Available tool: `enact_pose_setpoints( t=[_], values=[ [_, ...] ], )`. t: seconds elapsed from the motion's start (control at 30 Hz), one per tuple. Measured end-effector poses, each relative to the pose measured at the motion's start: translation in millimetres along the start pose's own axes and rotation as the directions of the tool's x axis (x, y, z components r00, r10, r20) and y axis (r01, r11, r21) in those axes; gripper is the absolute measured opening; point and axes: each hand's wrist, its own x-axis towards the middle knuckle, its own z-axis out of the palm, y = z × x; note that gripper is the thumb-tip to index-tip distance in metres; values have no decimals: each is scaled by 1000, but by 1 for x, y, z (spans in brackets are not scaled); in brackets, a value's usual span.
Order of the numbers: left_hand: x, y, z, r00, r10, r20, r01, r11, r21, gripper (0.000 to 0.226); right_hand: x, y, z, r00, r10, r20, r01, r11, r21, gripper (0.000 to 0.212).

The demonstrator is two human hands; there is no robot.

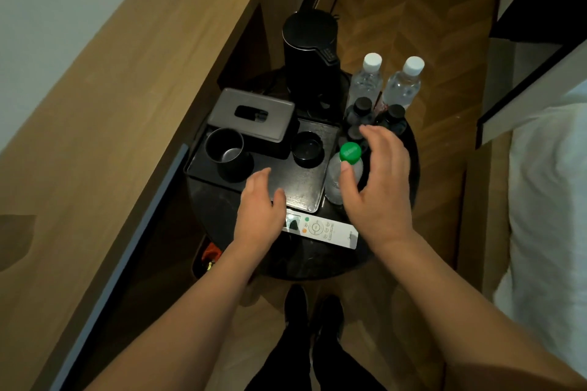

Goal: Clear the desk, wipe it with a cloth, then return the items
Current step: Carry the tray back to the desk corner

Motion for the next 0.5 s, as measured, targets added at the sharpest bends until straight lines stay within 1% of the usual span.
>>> enact_pose_setpoints(
  t=[0.07, 0.1, 0.17, 0.27, 0.33, 0.37, 0.4, 0.43, 0.47, 0.5],
  values=[
    [8, -3, -4, 999, -29, -28, 28, 1000, -9, 52, 6, -15, 10, 989, -139, 48, 138, 990, 24, 46],
    [12, -5, -7, 998, -41, -39, 41, 999, -7, 52, 10, -22, 15, 983, -169, 71, 166, 985, 37, 45],
    [18, -7, -11, 998, -36, -44, 36, 999, 12, 52, 18, -30, 24, 986, -147, 79, 144, 989, 38, 44],
    [27, -8, -15, 999, -1, -50, 3, 1000, 27, 51, 26, -31, 28, 995, -90, 32, 90, 996, 3, 43],
    [35, -11, -19, 996, -7, -87, 8, 1000, 16, 49, 28, -38, 34, 995, -91, 49, 89, 995, 37, 42],
    [39, -13, -23, 993, -14, -118, 15, 1000, 10, 48, 27, -44, 40, 994, -70, 82, 63, 995, 80, 41],
    [43, -17, -27, 988, -22, -155, 23, 1000, 8, 47, 26, -51, 48, 993, -20, 119, 3, 991, 137, 41],
    [46, -21, -32, 980, -33, -198, 36, 999, 8, 46, 25, -56, 58, 987, 67, 149, -96, 975, 198, 40],
    [50, -27, -38, 968, -53, -244, 57, 998, 8, 45, 25, -60, 70, 968, 184, 172, -224, 940, 257, 40],
    [55, -33, -44, 955, -78, -285, 84, 996, 10, 44, 25, -61, 80, 929, 316, 192, -362, 884, 297, 40]
  ],
)
